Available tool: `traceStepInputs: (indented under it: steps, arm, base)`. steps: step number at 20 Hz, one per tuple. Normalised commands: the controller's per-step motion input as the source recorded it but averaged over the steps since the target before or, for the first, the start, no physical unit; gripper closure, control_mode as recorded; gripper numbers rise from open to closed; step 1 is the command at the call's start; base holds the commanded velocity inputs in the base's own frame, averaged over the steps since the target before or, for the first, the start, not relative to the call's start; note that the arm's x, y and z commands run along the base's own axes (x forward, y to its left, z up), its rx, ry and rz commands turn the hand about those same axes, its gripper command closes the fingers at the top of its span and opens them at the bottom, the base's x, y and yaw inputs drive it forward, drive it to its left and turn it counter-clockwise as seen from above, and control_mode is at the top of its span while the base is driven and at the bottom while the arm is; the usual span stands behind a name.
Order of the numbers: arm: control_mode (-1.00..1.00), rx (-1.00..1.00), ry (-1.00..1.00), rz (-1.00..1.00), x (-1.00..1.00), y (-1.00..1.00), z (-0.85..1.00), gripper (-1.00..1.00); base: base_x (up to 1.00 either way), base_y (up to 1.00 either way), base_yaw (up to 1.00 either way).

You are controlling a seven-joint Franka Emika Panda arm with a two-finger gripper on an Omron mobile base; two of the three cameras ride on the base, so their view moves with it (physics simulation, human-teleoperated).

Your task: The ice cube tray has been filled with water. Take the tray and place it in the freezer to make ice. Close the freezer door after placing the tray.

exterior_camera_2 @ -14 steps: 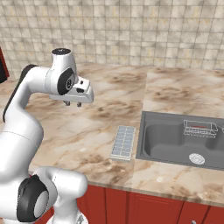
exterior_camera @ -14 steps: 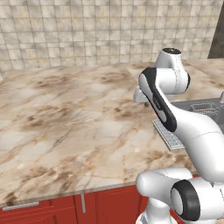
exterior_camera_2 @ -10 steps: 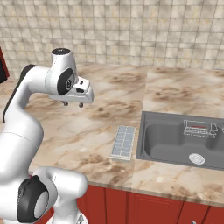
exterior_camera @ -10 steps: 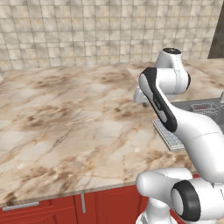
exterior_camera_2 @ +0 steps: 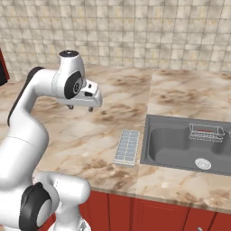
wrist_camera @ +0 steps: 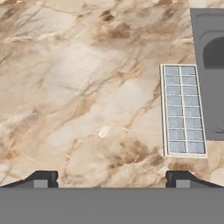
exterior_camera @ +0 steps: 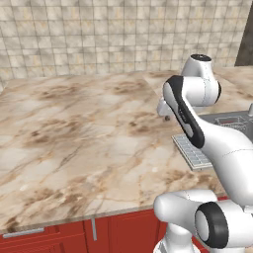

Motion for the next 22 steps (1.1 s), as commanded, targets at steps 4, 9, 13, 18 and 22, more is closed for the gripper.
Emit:
traceStepInputs:
  steps: [4, 9, 13, 18, 22]
  arm:
    - [-1.0, 0.0, 0.0, 0.0, 0.0, -0.51, -0.18, -1.0]
    - [-1.0, 0.0, 0.0, 0.0, 0.11, -0.49, -0.19, -1.0]
    - [-1.0, 0.0, 0.0, 0.0, 0.21, -0.61, -0.25, -1.0]
    - [-1.0, 0.0, 0.0, 0.0, 0.39, -0.49, -0.1, -1.0]
    - [-1.0, 0.0, 0.0, 0.0, 0.52, -0.4, -0.08, -1.0]
  base:
    - [0.0, 0.0, 0.0]
    - [0.0, 0.0, 0.0]
    - [0.0, 0.0, 0.0]
    - [0.0, 0.0, 0.0]
    - [0.0, 0.0, 0.0]
